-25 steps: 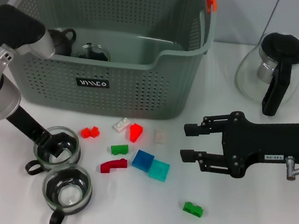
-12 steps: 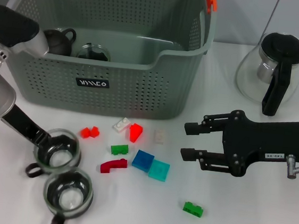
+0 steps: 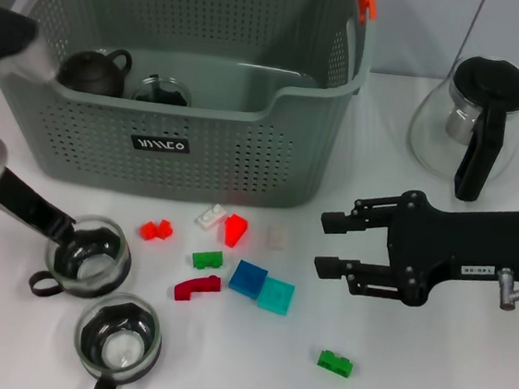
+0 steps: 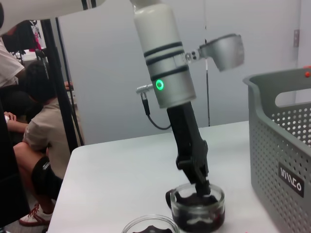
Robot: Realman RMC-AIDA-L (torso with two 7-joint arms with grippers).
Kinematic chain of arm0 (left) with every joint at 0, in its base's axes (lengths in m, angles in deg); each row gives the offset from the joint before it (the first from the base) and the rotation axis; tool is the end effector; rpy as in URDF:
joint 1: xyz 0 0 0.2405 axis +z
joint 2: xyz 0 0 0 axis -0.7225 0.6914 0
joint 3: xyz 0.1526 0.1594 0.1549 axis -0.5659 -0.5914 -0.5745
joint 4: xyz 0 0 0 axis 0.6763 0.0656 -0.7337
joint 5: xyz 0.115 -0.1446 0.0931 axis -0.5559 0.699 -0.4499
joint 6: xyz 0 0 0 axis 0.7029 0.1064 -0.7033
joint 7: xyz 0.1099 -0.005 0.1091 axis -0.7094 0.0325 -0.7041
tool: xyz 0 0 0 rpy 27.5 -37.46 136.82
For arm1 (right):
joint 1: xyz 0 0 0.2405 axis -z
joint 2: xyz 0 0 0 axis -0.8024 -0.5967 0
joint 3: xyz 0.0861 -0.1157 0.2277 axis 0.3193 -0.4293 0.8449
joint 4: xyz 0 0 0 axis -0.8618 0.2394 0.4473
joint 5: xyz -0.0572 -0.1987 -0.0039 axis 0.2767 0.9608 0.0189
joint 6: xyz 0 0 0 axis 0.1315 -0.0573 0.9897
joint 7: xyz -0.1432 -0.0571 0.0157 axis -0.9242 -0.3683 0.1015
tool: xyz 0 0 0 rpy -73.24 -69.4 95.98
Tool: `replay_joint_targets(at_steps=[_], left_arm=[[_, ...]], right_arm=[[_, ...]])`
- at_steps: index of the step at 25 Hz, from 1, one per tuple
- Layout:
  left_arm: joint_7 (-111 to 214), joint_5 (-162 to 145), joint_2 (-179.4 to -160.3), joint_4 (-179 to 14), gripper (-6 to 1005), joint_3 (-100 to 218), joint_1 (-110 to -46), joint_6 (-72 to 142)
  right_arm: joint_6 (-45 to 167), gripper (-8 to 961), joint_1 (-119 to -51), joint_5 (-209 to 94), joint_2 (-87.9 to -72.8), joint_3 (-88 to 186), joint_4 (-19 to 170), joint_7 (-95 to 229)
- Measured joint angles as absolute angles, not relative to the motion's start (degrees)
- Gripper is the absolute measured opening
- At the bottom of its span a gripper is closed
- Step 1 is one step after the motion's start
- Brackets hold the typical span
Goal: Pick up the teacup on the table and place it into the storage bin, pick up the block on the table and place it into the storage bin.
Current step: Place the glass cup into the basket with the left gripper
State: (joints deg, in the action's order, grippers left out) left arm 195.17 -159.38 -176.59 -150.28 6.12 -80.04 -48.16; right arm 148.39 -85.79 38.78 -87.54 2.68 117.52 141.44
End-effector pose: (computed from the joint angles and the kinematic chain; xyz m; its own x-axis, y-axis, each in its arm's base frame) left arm -0.2759 0.3559 0.0192 0.4725 0.8754 -0.1015 0.7171 -0.4489 -0.5331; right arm 0.2102 0.3286 -0.0309 0.8947 -0.1207 -0.4300 -0.1423 -0.9897 -0.0183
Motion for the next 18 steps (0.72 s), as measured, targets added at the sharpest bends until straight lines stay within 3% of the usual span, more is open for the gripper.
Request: replay_joint_targets(at_steps=[4,10,18], left_arm=[[189.9,-154.4,-175.28,-149.0,41,16.1,-80.2,-51.2],[179.8,-143.1,-171.37,-139.6,43,28.1,-79.5,-55.8],[163.0,-129.5,-164.34,-118.3,46,39.8,-79.2,-65.3]], right_arm=[[148.4,534,-85.8,38.8,-87.54,2.8,117.6,141.4],[149.2,534,-85.8,38.8,-87.56,3.3,117.9,141.4],[149.5,534,-85.9,38.8,-87.54,3.8,117.7,141.4]])
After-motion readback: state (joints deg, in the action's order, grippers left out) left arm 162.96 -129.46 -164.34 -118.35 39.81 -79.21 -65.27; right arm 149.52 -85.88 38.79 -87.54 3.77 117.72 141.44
